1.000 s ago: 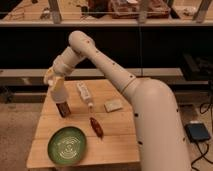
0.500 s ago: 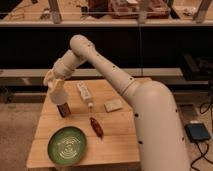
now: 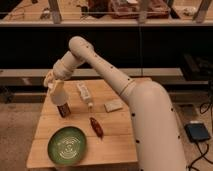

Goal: Place the ceramic cup over the eraser

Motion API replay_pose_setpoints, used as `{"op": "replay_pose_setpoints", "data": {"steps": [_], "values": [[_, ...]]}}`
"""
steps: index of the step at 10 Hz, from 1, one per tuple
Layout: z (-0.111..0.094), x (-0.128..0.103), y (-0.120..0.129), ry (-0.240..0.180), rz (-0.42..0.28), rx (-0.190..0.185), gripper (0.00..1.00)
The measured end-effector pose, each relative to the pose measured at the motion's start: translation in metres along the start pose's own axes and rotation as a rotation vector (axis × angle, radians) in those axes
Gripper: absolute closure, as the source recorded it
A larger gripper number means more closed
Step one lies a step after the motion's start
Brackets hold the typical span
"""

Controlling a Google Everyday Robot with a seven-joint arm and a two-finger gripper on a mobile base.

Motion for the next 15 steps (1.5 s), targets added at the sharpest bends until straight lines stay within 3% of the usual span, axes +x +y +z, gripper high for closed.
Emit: {"op": "replay_pose_setpoints", "data": {"steps": [9, 11, 13, 14, 15], "values": [[0.009, 0.003, -0.001, -0.031, 0.004, -0.039, 0.8], [0.01, 0.005, 0.002, -0.034, 0.007, -0.048, 0.74], [0.018, 0.012, 0.005, -0.036, 0.009, -0.049, 0.81], [0.023, 0.014, 0.006, -0.038, 0.009, -0.052, 0.92], [0.024, 0.014, 0.006, -0.04, 0.009, -0.054, 0.98]]}}
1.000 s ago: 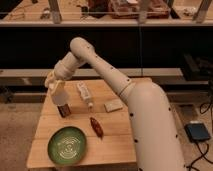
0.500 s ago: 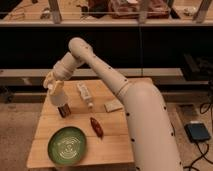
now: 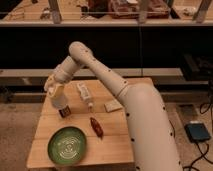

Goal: Place the ceramic cup over the eraser

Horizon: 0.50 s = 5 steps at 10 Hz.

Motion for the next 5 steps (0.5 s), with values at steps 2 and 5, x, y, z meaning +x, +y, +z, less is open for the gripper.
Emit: {"op": "replay_pose_setpoints", "data": {"steps": [2, 5], "values": [[0.0025, 0.0039, 0.0024, -0.003, 0.003, -0.006, 0.98], [0.0087, 0.0102, 0.0048, -0.008, 0.005, -0.012, 0.98]]}}
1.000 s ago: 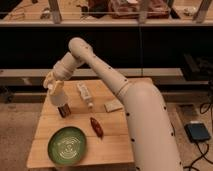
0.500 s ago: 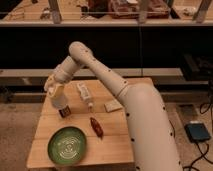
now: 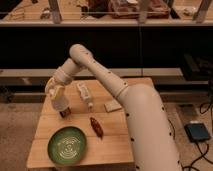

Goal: Place the ceramic cup over the eraser

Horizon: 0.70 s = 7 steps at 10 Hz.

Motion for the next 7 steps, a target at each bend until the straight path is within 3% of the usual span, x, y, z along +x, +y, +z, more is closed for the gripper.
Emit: {"op": "replay_pose_setpoints", "data": {"steps": [7], "values": [[0.015, 0.013, 0.006, -0.007, 0.004, -0.015, 0.98]]}}
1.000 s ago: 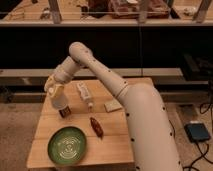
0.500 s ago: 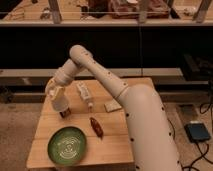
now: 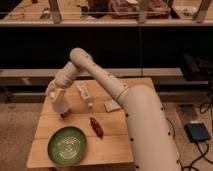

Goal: Place the ceramic cup over the eraser

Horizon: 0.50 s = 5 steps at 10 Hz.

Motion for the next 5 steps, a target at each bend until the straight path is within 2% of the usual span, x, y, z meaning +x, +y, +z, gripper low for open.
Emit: {"op": "replay_pose_setpoints", "data": {"steps": [5], "values": [[0.0087, 0.0061, 0.0038, -0.001, 0.002, -0.008, 0.98]]}}
